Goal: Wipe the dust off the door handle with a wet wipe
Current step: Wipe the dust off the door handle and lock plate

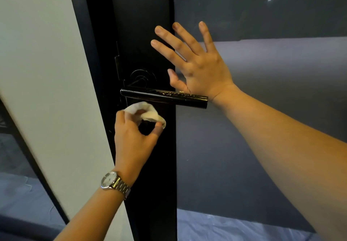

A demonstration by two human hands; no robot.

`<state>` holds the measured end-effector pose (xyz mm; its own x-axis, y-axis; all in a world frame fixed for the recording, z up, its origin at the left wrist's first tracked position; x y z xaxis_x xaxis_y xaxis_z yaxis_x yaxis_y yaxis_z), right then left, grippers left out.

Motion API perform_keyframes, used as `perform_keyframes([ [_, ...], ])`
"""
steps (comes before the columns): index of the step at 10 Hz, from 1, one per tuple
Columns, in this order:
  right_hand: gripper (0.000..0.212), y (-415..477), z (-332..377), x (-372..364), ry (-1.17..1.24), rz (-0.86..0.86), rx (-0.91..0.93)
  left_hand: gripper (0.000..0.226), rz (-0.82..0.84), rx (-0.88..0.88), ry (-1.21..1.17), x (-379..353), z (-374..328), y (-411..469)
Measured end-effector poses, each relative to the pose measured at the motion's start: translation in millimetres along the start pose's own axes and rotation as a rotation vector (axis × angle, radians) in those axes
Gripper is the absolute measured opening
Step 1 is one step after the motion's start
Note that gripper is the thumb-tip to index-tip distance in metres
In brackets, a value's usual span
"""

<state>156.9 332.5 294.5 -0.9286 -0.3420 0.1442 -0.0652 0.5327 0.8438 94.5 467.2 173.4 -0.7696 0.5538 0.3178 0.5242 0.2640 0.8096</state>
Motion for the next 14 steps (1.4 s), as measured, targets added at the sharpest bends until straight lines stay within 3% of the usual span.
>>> perform_keyframes([
  [1, 0.053, 0.3, 1.3, -0.3, 0.005, 0.0, 0.002, 0.062, -0.035, 0.184, -0.082, -2.6, 11.1, -10.2],
  [2, 0.053, 0.5, 0.7, -0.5, -0.005, -0.006, 0.004, 0.056, -0.072, 0.259, -0.141, -3.1, 15.8, -18.7],
  [5, 0.053, -0.3, 0.4, -0.2, -0.012, -0.011, 0.006, 0.037, -0.083, 0.312, -0.268, -24.1, 14.1, -54.0],
  [6, 0.053, -0.8, 0.7, -0.6, 0.002, -0.006, 0.003, 0.058, -0.126, 0.156, -0.183, -10.5, 13.3, -34.9],
  [7, 0.052, 0.3, 0.7, -1.1, 0.0, -0.007, 0.005, 0.058, -0.032, -0.11, 0.022, -4.0, 4.6, -13.9],
  [9, 0.053, 0.5, -0.6, -1.6, 0.007, 0.013, 0.0, 0.03, 0.291, -0.54, 0.337, -5.9, -5.2, -1.3],
  [10, 0.053, -0.4, 0.3, -1.3, 0.016, 0.016, -0.001, 0.019, 0.319, -0.62, 0.341, -4.0, -1.8, 1.7],
  [12, 0.052, -0.8, 0.4, 0.3, 0.011, 0.005, -0.001, 0.061, 0.073, -0.025, 0.003, -0.8, 12.3, -10.2],
  [13, 0.053, -0.8, 0.8, 0.3, 0.016, 0.009, -0.001, 0.052, 0.027, 0.11, -0.126, 2.2, 15.6, -19.3],
  [14, 0.053, -0.4, -0.8, 0.1, 0.014, 0.01, -0.003, 0.035, -0.015, -0.036, 0.01, 7.8, 2.2, -19.6],
])
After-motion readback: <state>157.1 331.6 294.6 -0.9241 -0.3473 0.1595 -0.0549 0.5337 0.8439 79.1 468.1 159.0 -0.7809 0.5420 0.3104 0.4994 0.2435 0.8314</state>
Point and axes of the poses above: each hand's wrist, its own y-axis towards the middle knuckle, its own x-axis out of the back of the hand, z = x × y, the point moved 5 cm from there along y, towards the middle knuckle, and after that the axes turned 7 degrees about -x, right-handed, at the moved point
